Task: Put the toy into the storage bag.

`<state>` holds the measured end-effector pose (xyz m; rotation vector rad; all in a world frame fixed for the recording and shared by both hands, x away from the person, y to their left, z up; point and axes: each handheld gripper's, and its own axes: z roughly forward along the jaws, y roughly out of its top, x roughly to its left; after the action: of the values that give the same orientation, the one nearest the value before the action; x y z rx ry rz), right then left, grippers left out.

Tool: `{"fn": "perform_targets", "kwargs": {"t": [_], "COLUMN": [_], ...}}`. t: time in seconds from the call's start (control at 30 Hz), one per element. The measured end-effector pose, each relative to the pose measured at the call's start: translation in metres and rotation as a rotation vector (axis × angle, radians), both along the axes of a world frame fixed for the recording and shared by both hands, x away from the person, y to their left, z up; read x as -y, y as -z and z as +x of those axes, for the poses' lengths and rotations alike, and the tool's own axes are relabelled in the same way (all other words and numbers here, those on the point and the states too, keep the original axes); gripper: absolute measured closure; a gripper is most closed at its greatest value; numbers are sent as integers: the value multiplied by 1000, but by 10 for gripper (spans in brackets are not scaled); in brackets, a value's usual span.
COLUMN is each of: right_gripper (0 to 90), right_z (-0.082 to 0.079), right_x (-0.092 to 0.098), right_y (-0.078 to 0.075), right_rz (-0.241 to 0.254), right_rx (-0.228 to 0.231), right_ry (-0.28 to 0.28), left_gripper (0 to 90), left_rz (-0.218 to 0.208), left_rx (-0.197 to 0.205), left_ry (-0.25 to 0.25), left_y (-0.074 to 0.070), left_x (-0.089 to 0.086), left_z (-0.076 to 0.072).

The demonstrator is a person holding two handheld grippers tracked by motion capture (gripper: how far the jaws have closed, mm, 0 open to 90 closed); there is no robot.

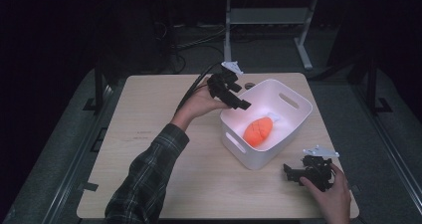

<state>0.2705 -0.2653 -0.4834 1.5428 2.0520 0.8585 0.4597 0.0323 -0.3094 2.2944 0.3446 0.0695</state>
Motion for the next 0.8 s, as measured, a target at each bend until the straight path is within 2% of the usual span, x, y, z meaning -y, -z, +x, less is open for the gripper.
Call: {"fn": "perform_targets", "kwargs": {"t": [0.4, 0.8], "right_gripper": [0, 0], "right_z": [0, 0], "right_x": [0, 0], "right_y": [0, 0], "right_rz": [-1, -2], "right_rx": [0, 2], "right_ry": [-1, -3], "left_gripper": [187, 172], "left_rz": [-17, -59], "left_rx": [33, 39], "left_ry": [-50, -118], "left_y": [-10, -4], "left_x": [-40, -78], "left_z": [-16, -38]}}
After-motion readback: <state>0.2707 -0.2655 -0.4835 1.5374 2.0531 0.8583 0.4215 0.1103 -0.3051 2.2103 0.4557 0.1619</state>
